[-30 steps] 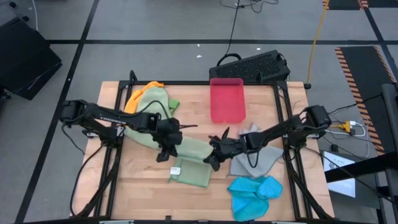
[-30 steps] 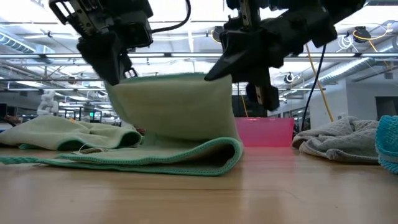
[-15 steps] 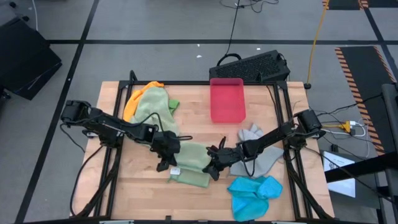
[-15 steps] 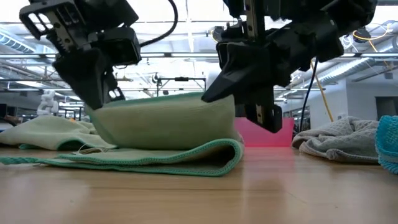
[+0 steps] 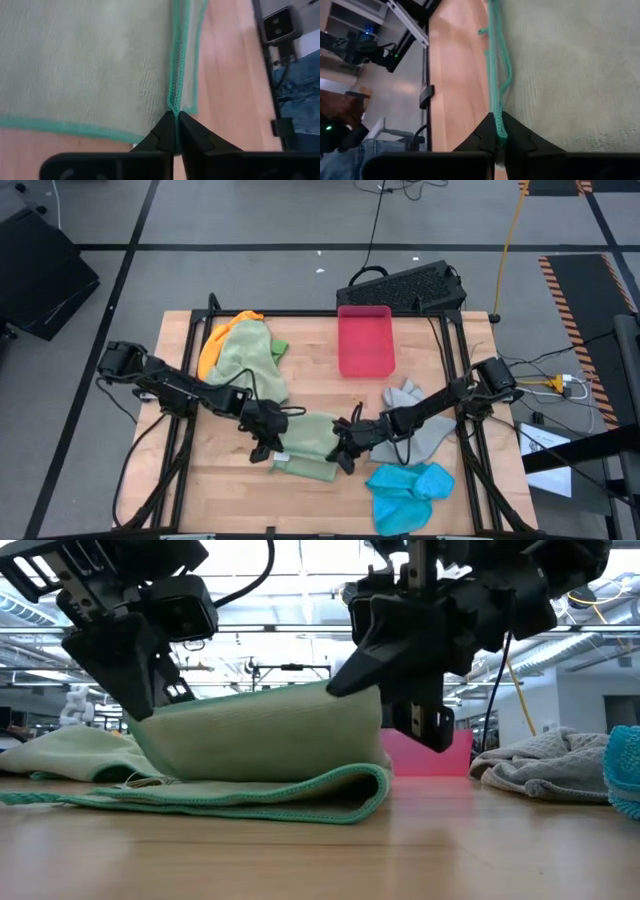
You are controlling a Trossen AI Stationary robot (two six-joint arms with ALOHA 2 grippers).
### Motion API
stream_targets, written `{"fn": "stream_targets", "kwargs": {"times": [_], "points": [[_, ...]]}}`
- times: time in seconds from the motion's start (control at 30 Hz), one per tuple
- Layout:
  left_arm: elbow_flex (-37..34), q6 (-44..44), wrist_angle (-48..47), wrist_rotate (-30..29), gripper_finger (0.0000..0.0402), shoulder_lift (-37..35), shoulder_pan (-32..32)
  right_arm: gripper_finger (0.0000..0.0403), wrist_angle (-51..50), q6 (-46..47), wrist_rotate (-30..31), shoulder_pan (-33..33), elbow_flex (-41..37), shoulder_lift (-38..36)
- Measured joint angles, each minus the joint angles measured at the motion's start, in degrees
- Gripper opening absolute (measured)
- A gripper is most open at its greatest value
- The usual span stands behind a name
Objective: Fold microfiber towels
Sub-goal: Fold the right light green microfiber cloth
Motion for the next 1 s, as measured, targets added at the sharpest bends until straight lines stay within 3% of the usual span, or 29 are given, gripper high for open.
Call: {"fn": "stream_targets", "kwargs": {"times": [0.33,0.63,0.83,1.0], "points": [[-0.10,-1.40,0.22,-0.70,0.0048,0.00,-2.60,0.0096,-0.35,2.52,-2.06,1.01,-0.11,0.00],[-0.10,-4.41,-1.13,0.35,0.0122,-0.02,-2.74,0.0141,3.50,5.76,-4.90,1.10,-0.09,-0.01],[-0.07,-10.36,2.98,4.80,0.0128,-0.24,-0.23,0.0138,4.87,4.50,-5.21,1.10,-0.09,-0.22],[0.01,-8.28,5.31,-3.29,0.0108,0.22,-0.78,0.0104,2.88,-0.53,-1.31,1.05,0.00,0.40]]}}
